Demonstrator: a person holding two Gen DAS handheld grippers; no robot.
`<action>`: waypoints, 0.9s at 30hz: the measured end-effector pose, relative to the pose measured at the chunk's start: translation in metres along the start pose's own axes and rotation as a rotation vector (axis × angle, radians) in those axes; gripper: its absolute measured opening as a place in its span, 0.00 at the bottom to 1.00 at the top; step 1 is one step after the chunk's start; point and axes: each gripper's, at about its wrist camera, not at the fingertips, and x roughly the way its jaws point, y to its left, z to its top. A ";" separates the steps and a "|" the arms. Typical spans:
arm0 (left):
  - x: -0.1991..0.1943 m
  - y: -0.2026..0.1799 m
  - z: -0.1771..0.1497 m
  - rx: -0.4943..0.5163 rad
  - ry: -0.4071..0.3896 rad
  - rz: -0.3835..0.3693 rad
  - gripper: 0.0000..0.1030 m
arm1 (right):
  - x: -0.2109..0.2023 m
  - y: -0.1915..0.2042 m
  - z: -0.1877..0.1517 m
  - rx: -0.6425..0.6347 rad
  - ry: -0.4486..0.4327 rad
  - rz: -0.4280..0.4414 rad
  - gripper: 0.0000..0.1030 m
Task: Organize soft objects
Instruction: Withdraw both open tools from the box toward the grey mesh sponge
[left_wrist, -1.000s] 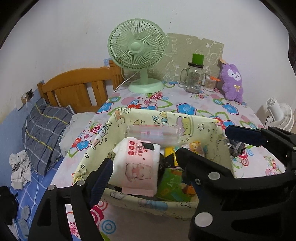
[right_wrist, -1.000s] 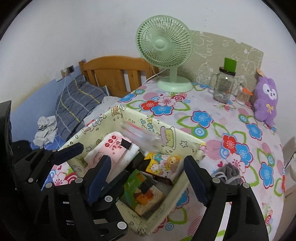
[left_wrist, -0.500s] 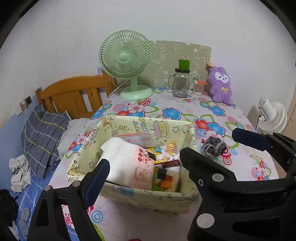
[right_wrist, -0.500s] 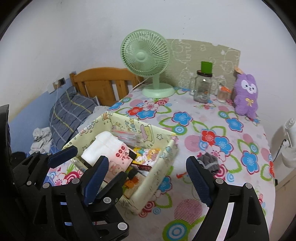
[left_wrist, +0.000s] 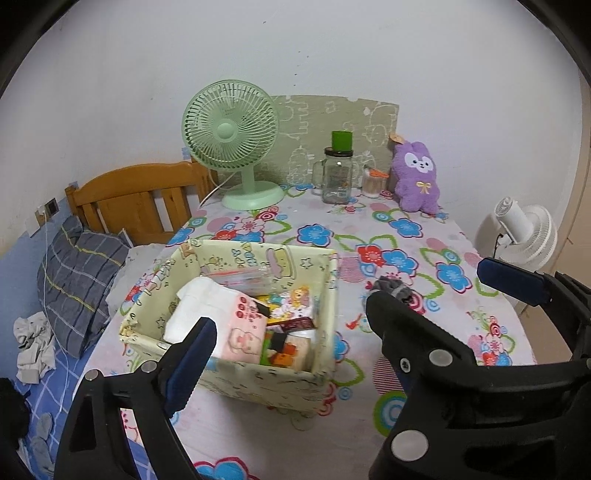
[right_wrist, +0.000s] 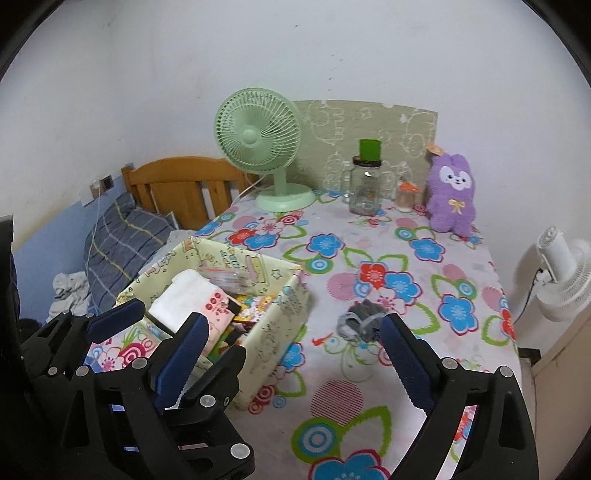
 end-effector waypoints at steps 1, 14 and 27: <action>-0.001 -0.003 0.000 0.001 -0.001 -0.004 0.90 | -0.001 -0.002 -0.001 0.002 -0.002 -0.004 0.93; -0.011 -0.040 -0.007 0.023 -0.020 -0.036 0.90 | -0.028 -0.034 -0.016 0.032 -0.033 -0.062 0.94; -0.004 -0.067 -0.012 0.066 -0.012 -0.048 0.90 | -0.034 -0.059 -0.030 0.071 -0.031 -0.101 0.94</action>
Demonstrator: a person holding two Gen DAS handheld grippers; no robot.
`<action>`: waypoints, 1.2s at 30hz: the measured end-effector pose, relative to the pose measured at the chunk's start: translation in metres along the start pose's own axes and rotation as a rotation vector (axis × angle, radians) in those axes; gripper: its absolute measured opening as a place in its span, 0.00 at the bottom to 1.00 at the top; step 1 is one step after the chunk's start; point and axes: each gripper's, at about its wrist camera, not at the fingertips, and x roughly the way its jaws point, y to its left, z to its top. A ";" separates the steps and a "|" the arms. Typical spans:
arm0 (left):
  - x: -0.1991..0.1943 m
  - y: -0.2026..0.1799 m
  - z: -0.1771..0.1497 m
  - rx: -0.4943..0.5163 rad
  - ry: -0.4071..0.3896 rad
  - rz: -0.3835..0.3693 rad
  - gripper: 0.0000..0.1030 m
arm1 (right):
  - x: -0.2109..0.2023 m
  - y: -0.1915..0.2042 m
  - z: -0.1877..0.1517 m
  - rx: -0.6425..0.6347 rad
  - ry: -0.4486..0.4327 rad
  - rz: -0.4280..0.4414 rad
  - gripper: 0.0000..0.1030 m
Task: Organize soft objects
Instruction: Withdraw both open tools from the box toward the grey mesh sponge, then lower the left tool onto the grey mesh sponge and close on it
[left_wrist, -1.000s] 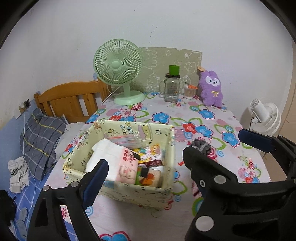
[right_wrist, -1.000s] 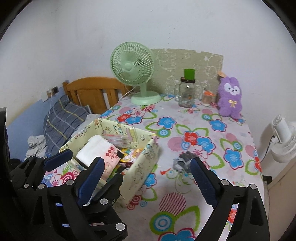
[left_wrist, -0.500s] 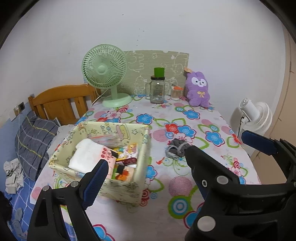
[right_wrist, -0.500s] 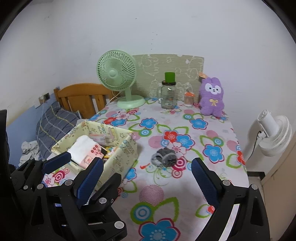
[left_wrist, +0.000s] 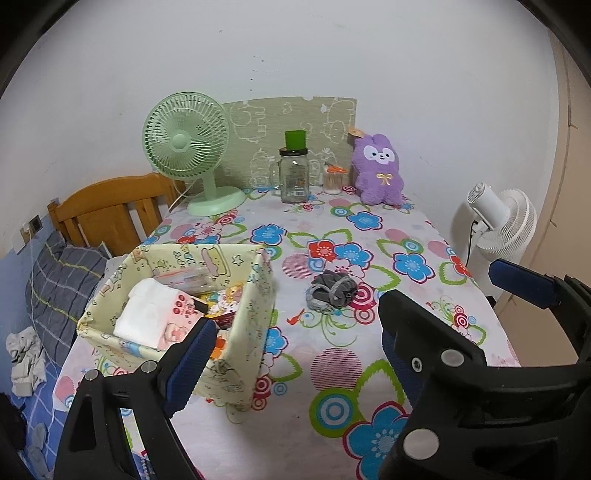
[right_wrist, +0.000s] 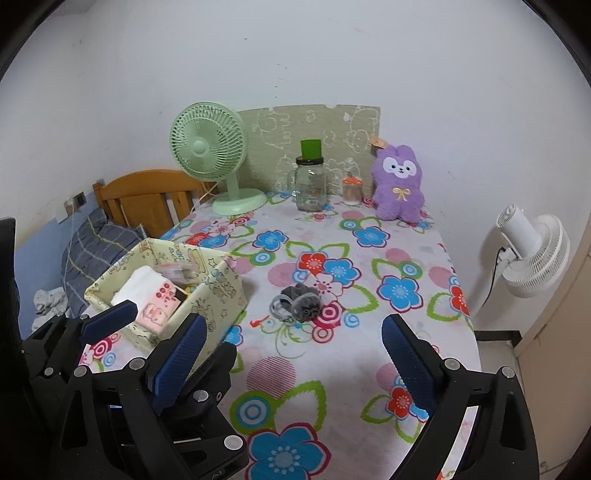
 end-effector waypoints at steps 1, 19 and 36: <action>0.001 -0.002 0.000 0.002 0.002 -0.002 0.90 | 0.000 -0.001 0.000 0.002 0.000 -0.002 0.94; 0.039 -0.031 0.007 0.052 0.034 -0.041 0.89 | 0.026 -0.039 -0.005 0.072 0.035 -0.058 0.94; 0.087 -0.052 0.021 0.106 0.047 -0.084 0.87 | 0.061 -0.073 -0.005 0.148 0.038 -0.120 0.95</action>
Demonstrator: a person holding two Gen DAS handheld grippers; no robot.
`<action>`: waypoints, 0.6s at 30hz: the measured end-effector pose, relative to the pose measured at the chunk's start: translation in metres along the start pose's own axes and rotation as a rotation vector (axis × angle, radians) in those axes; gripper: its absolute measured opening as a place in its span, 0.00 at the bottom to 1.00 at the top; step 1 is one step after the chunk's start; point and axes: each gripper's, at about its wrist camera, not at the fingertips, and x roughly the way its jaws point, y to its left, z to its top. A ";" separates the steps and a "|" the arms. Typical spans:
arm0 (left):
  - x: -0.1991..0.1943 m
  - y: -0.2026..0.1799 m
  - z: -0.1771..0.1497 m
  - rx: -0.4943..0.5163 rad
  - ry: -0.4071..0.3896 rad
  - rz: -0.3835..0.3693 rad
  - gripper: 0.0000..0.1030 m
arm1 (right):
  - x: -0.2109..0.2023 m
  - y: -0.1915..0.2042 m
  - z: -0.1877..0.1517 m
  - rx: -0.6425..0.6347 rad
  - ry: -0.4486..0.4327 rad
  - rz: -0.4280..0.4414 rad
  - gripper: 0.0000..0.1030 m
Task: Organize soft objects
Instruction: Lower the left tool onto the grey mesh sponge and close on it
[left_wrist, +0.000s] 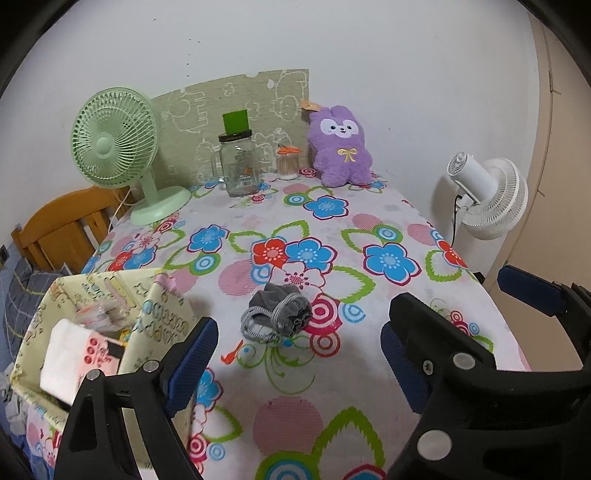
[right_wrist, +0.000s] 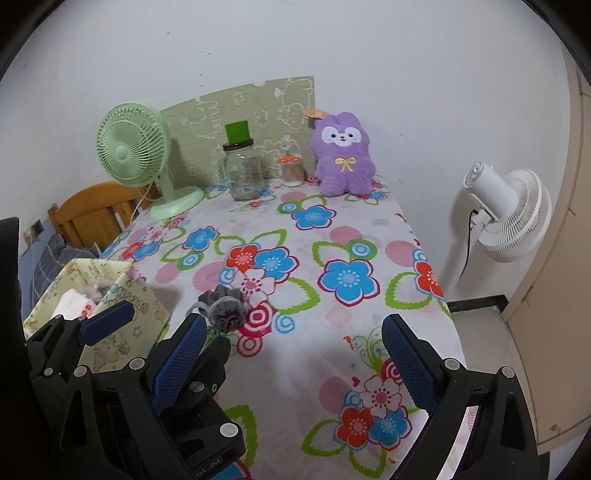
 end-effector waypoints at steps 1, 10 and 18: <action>0.003 -0.001 0.001 0.000 -0.003 -0.005 0.86 | 0.002 -0.001 0.000 0.003 -0.001 -0.003 0.95; 0.027 0.000 0.008 -0.017 0.018 -0.029 0.84 | 0.021 -0.008 0.005 0.027 -0.001 -0.021 0.95; 0.055 0.002 0.011 -0.028 0.071 -0.015 0.84 | 0.043 -0.015 0.009 0.047 -0.021 -0.056 0.95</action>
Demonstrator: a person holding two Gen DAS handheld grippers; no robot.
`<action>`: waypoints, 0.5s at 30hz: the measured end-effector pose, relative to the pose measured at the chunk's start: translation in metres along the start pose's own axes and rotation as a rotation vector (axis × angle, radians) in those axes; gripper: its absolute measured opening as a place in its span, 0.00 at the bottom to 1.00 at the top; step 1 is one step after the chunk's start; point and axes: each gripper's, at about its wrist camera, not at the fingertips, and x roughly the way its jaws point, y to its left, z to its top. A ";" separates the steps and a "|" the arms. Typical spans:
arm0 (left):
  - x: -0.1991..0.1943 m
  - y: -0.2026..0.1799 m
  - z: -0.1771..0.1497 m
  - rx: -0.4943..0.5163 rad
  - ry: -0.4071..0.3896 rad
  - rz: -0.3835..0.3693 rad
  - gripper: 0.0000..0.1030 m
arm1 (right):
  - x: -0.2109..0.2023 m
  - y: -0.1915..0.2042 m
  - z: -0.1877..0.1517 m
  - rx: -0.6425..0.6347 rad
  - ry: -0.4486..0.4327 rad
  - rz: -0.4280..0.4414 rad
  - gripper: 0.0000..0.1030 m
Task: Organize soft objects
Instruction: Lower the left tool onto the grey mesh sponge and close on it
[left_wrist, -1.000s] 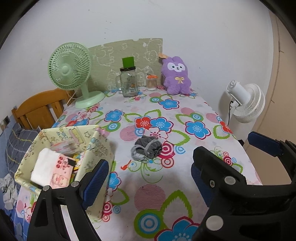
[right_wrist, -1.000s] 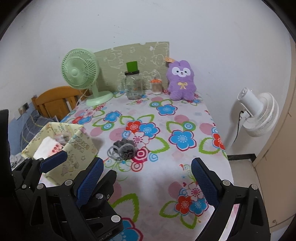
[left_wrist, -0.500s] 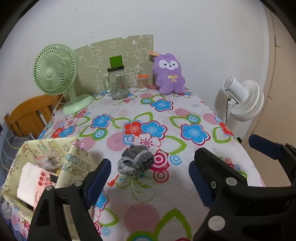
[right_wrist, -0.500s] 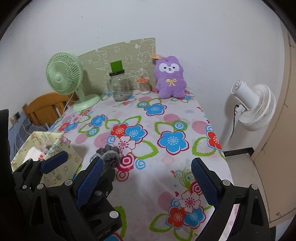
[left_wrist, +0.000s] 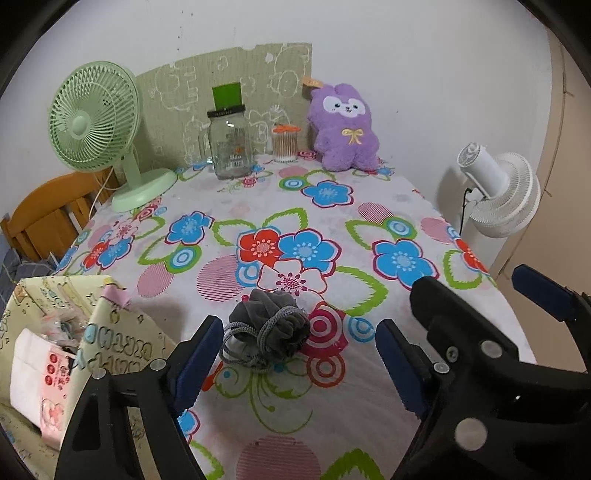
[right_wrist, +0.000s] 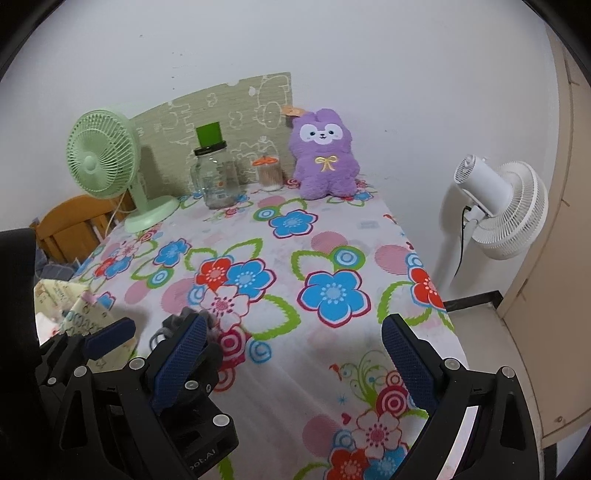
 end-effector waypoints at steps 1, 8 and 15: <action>0.004 0.000 0.001 0.000 0.006 0.002 0.84 | 0.003 -0.001 0.000 0.003 0.001 -0.003 0.95; 0.029 0.004 0.003 -0.005 0.031 0.019 0.84 | 0.027 -0.004 -0.001 0.017 0.013 -0.023 0.95; 0.050 0.010 0.000 -0.022 0.053 0.038 0.84 | 0.047 -0.004 -0.005 0.011 0.040 -0.020 0.95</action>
